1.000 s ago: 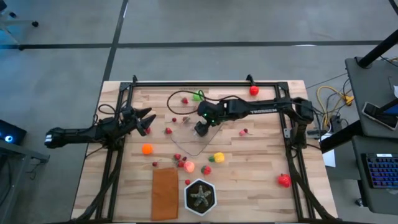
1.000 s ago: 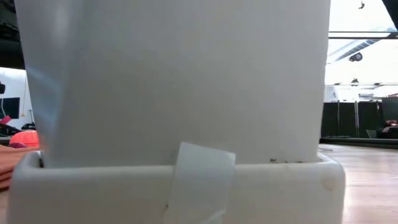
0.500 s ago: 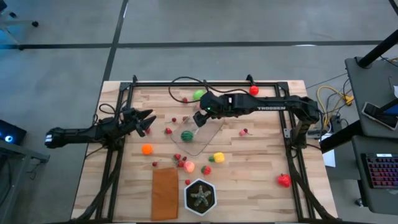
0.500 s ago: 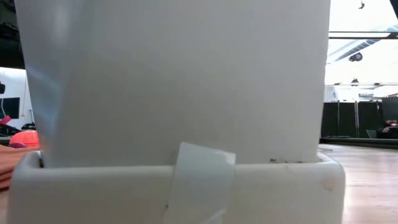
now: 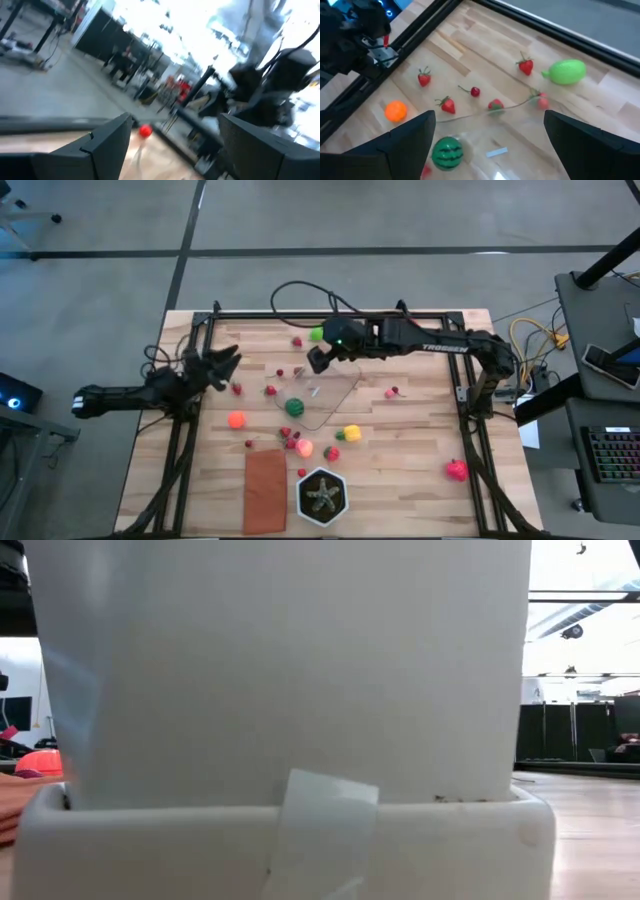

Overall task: Pick and placing Produce into tupperware
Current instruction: Put the orange into the transparent bin

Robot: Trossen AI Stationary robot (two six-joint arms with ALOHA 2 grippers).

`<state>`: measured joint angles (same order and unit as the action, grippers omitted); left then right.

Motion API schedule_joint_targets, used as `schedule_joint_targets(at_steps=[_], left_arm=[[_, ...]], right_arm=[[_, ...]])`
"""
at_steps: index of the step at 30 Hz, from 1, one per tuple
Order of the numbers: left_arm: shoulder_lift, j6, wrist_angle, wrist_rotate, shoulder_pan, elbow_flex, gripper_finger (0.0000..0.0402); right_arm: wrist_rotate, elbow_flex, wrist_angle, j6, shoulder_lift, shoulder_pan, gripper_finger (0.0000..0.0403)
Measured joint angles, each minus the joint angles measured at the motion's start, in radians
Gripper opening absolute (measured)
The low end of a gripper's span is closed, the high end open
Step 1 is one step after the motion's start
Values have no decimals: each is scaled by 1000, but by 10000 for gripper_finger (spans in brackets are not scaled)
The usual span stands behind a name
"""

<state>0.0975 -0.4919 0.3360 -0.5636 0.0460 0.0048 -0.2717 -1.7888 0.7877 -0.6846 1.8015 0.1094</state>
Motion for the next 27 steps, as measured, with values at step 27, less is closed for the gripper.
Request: schedule_joint_targets(at_steps=[27], left_arm=[[310,94,-955,172,0,571,288]], right_arm=[[-32,-37,125,5,0,0,365]])
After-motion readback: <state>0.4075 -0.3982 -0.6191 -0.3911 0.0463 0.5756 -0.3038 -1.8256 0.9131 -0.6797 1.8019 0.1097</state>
